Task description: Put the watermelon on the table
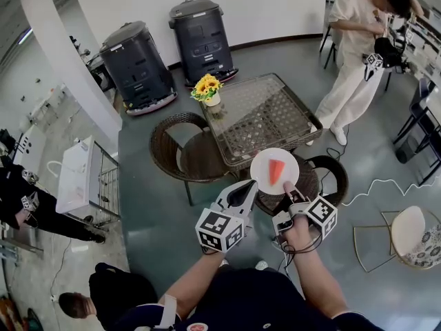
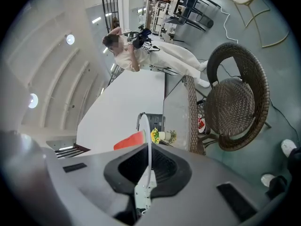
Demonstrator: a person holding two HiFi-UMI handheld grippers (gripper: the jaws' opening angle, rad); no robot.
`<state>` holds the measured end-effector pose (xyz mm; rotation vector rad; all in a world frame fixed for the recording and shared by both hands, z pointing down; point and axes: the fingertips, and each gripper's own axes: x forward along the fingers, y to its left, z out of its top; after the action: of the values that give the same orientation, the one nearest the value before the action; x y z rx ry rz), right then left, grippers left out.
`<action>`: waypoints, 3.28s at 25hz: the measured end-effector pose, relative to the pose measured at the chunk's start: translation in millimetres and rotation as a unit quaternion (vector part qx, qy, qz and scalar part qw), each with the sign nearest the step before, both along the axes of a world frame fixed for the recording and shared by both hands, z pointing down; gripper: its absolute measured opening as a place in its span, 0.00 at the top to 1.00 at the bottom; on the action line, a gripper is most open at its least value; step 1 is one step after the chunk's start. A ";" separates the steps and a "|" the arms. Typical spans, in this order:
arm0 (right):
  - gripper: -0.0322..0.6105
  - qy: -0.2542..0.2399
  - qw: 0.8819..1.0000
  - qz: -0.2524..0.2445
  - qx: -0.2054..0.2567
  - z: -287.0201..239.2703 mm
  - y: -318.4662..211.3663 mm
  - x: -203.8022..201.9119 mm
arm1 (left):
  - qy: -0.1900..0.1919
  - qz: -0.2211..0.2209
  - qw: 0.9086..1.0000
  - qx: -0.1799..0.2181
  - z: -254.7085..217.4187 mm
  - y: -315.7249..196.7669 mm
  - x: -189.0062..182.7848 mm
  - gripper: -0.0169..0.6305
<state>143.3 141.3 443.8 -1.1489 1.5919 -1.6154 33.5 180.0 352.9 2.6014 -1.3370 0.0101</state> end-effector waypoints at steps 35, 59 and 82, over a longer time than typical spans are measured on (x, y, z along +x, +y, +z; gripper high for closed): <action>0.94 0.030 0.999 -0.011 -0.013 36.8 -138.8 -7.9 | 0.015 -0.001 0.999 -0.038 52.8 -141.6 -14.2 0.97; 0.94 0.044 0.996 0.050 -0.057 59.9 -297.7 -86.5 | 0.025 0.051 0.995 -0.081 82.4 -316.9 -100.4 0.97; 0.94 0.072 0.993 0.039 -0.086 143.2 -379.5 -60.8 | -0.007 0.040 0.992 -0.123 146.6 -374.4 -83.9 0.97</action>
<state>82.5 -238.2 586.9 -1.4285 1.4974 -1.6761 -50.4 -194.3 499.5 2.4480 -1.1552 0.1934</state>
